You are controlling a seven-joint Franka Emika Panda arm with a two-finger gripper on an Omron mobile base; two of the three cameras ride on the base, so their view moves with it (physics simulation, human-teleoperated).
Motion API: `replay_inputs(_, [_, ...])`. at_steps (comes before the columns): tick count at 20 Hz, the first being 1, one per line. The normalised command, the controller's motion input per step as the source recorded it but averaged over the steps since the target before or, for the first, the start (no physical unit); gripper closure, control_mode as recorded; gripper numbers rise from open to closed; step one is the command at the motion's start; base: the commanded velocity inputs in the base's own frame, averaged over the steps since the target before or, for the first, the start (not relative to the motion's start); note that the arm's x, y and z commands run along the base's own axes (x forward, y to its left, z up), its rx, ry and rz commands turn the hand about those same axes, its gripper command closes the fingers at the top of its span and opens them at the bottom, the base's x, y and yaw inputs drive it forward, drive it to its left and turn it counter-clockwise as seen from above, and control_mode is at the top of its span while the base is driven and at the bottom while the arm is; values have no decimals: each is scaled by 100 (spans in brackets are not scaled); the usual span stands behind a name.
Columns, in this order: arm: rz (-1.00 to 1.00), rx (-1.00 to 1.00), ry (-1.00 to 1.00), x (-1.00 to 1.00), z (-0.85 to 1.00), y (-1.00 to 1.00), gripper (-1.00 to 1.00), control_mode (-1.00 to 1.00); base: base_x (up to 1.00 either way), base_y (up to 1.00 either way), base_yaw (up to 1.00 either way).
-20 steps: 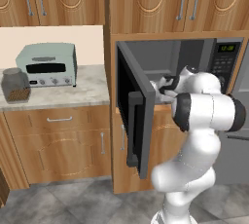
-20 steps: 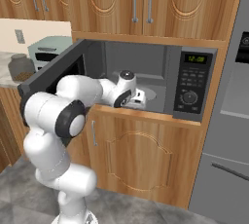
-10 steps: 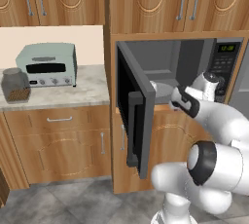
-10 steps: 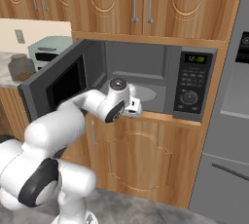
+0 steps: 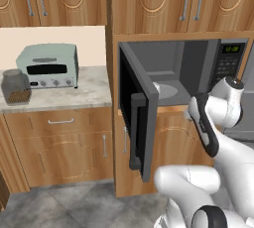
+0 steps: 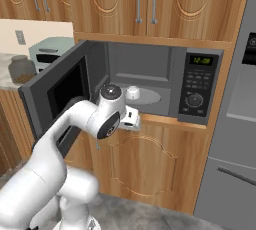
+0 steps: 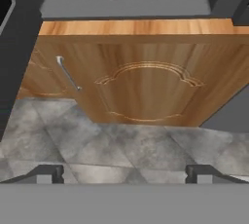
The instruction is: Pick the mug from the counter and place it inside the microwave. Then close the microwave.
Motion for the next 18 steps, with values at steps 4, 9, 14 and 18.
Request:
replay_inputs(4, [0,0,-11,-78,34,10,-100,-100,0,0,0])
replay_inputs(9, [0,0,-11,-63,34,34,-100,-100,0,0,0])
replay_inputs(14, [0,0,-23,-68,33,52,-100,-100,0,0,0])
replay_inputs(18, [-1,0,-20,-61,37,40,-100,-100,0,0,0])
